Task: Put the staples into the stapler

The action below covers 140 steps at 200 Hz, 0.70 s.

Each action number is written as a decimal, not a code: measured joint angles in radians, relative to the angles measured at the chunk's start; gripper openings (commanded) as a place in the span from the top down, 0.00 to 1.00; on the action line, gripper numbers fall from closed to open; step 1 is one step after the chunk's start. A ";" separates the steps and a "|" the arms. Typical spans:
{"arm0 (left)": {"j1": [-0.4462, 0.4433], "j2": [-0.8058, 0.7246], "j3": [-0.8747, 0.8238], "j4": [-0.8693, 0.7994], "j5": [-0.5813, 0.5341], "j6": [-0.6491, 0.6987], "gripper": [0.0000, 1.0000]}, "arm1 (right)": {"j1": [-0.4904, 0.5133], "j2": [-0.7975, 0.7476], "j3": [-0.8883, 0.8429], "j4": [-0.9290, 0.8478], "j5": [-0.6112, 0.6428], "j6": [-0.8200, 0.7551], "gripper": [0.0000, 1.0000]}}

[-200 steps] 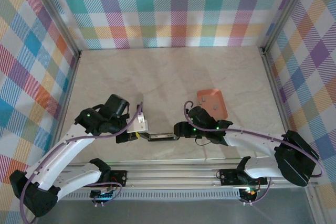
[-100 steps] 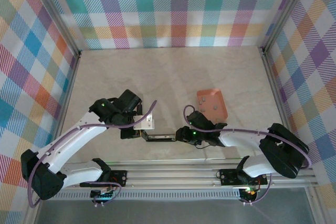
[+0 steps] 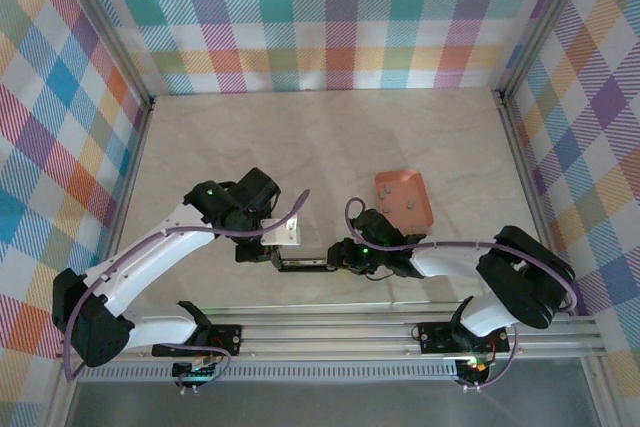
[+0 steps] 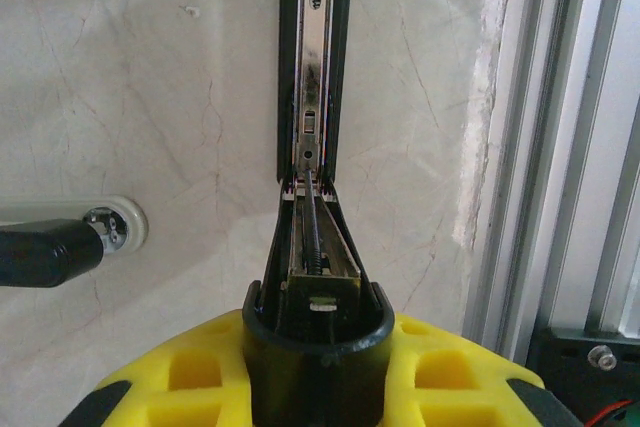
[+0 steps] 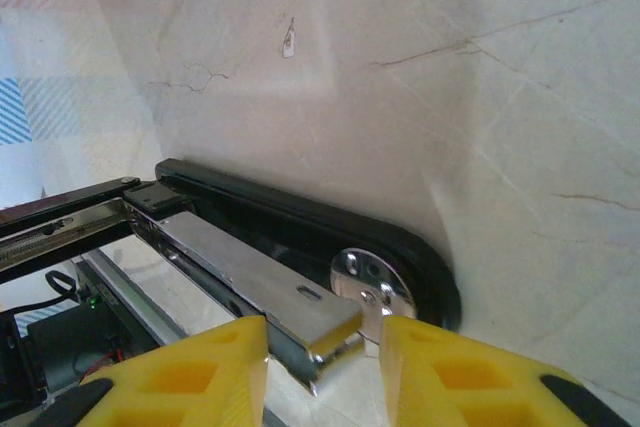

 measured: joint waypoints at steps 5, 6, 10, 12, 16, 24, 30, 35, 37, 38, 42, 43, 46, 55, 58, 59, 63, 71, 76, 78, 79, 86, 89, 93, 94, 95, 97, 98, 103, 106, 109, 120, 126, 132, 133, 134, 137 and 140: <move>-0.003 0.006 0.005 0.002 0.002 -0.003 0.90 | 0.000 0.005 -0.002 0.010 -0.005 0.002 0.71; -0.004 0.009 0.005 0.003 0.002 -0.004 0.90 | 0.000 0.007 -0.002 0.012 -0.006 0.002 0.71; -0.006 0.013 0.008 0.003 0.002 -0.008 0.90 | 0.000 0.011 -0.003 0.018 -0.008 0.003 0.72; -0.008 0.015 0.009 0.005 0.003 -0.008 0.90 | 0.000 0.012 -0.003 0.020 -0.010 0.004 0.72; -0.010 0.019 0.011 0.006 0.003 -0.013 0.90 | -0.001 0.016 -0.004 0.025 -0.013 0.004 0.73; -0.012 0.026 0.016 0.008 0.003 -0.022 0.90 | -0.004 0.021 -0.007 0.037 -0.018 0.007 0.75; -0.015 0.031 0.021 0.010 0.003 -0.030 0.90 | -0.007 0.025 -0.011 0.048 -0.022 0.008 0.76; -0.018 0.037 0.024 0.011 0.003 -0.035 0.90 | -0.008 0.027 -0.014 0.060 -0.023 0.011 0.78; -0.019 0.039 0.026 0.011 0.003 -0.036 0.90 | -0.008 0.029 -0.016 0.064 -0.023 0.012 0.78; -0.019 0.039 0.026 0.012 0.003 -0.036 0.90 | -0.008 0.029 -0.017 0.066 -0.023 0.013 0.78; -0.022 0.045 0.030 0.013 0.003 -0.043 0.90 | -0.010 0.031 -0.021 0.076 -0.025 0.015 0.79; -0.022 0.045 0.031 0.013 0.003 -0.044 0.90 | -0.010 0.031 -0.023 0.078 -0.026 0.015 0.79; -0.023 0.049 0.034 0.014 0.003 -0.045 0.90 | -0.010 0.032 -0.026 0.085 -0.026 0.016 0.80; -0.028 0.065 0.044 0.015 0.005 -0.062 0.90 | -0.013 0.036 -0.036 0.110 -0.032 0.018 0.80; -0.029 0.070 0.048 0.016 0.005 -0.064 0.90 | -0.014 0.039 -0.039 0.121 -0.032 0.021 0.81; -0.029 0.071 0.049 0.016 0.005 -0.065 0.90 | -0.014 0.039 -0.040 0.122 -0.032 0.021 0.81; -0.031 0.080 0.055 0.018 0.008 -0.076 0.90 | -0.016 0.044 -0.042 0.132 -0.035 0.022 0.81; -0.035 0.097 0.066 0.023 0.013 -0.089 0.91 | -0.019 0.056 -0.047 0.158 -0.042 0.023 0.81; -0.038 0.109 0.072 0.027 0.018 -0.100 0.91 | -0.021 0.063 -0.048 0.173 -0.047 0.026 0.81; -0.039 0.113 0.076 0.029 0.020 -0.103 0.91 | -0.021 0.066 -0.048 0.180 -0.048 0.026 0.82; -0.040 0.114 0.076 0.030 0.020 -0.104 0.91 | -0.021 0.067 -0.048 0.182 -0.048 0.026 0.82; -0.046 0.130 0.082 0.043 0.026 -0.116 0.91 | -0.023 0.080 -0.051 0.208 -0.054 0.031 0.82; -0.050 0.140 0.085 0.051 0.029 -0.124 0.91 | -0.023 0.087 -0.052 0.221 -0.057 0.036 0.82; -0.054 0.148 0.087 0.060 0.033 -0.129 0.91 | -0.023 0.096 -0.053 0.239 -0.061 0.039 0.82; -0.056 0.152 0.087 0.064 0.035 -0.132 0.91 | -0.023 0.098 -0.054 0.242 -0.063 0.040 0.82; -0.057 0.154 0.087 0.065 0.035 -0.134 0.91 | -0.023 0.101 -0.054 0.249 -0.064 0.043 0.82; -0.059 0.159 0.088 0.071 0.037 -0.136 0.91 | -0.023 0.105 -0.055 0.258 -0.067 0.044 0.82; -0.060 0.161 0.088 0.072 0.038 -0.136 0.91 | -0.023 0.106 -0.055 0.261 -0.067 0.045 0.82; -0.065 0.174 0.089 0.086 0.044 -0.143 0.91 | -0.023 0.115 -0.057 0.280 -0.073 0.049 0.82; -0.068 0.180 0.089 0.093 0.047 -0.147 0.91 | -0.023 0.119 -0.058 0.289 -0.075 0.049 0.82; -0.071 0.188 0.089 0.102 0.051 -0.152 0.92 | -0.023 0.124 -0.059 0.299 -0.079 0.052 0.82; -0.080 0.216 0.090 0.129 0.063 -0.164 0.94 | -0.023 0.138 -0.062 0.332 -0.088 0.059 0.82; -0.086 0.233 0.092 0.143 0.068 -0.169 0.96 | -0.023 0.145 -0.063 0.348 -0.093 0.064 0.82; -0.092 0.249 0.093 0.155 0.072 -0.172 0.97 | -0.023 0.150 -0.065 0.359 -0.097 0.067 0.82; -0.093 0.254 0.094 0.159 0.072 -0.173 0.97 | -0.023 0.151 -0.066 0.362 -0.097 0.068 0.82; -0.093 0.256 0.094 0.161 0.073 -0.172 0.98 | -0.023 0.152 -0.066 0.362 -0.097 0.068 0.82; -0.095 0.264 0.096 0.166 0.076 -0.176 0.98 | -0.023 0.154 -0.067 0.367 -0.098 0.068 0.82; -0.098 0.272 0.097 0.171 0.077 -0.177 0.98 | -0.023 0.156 -0.068 0.373 -0.100 0.069 0.82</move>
